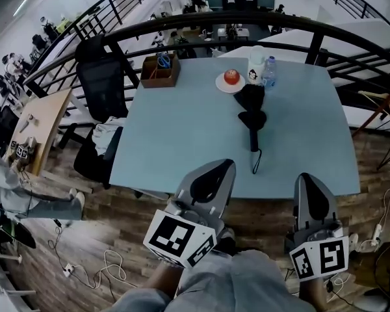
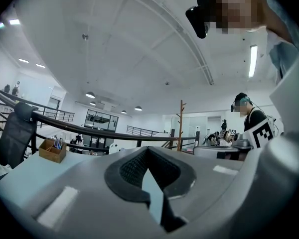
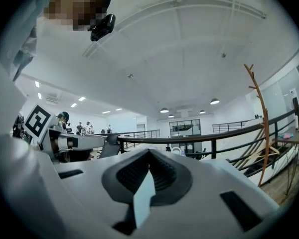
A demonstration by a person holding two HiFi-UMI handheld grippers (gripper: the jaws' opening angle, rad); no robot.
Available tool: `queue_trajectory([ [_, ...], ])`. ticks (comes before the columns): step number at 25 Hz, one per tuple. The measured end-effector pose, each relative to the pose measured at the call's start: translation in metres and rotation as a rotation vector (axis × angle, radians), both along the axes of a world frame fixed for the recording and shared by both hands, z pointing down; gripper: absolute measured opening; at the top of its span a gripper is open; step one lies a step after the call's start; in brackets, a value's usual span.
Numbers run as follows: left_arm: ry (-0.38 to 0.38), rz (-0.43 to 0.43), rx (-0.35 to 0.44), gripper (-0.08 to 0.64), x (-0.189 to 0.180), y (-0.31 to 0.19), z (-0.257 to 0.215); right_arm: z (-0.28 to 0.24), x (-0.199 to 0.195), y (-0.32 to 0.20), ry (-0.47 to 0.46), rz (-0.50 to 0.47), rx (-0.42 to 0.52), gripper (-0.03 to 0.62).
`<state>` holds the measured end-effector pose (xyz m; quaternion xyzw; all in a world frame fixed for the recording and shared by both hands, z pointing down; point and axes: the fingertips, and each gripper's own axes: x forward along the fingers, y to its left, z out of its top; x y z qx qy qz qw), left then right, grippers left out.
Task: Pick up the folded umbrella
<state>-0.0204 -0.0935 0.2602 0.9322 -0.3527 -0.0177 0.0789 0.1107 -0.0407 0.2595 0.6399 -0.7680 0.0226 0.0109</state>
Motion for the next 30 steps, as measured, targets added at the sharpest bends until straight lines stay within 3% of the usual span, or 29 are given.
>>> queue_trajectory([
  [10,-0.026,-0.004,-0.057,0.005,-0.003,-0.044,0.025,0.018,0.001,-0.03,-0.02,0.031,-0.036,-0.002],
  [16,-0.053,-0.017,-0.09,0.005,0.009,-0.068,0.038,0.032,0.022,-0.049,0.004,0.055,-0.076,-0.002],
  [30,-0.074,-0.088,-0.165,0.005,0.07,-0.151,0.067,0.051,0.08,-0.135,-0.023,-0.043,-0.114,-0.002],
])
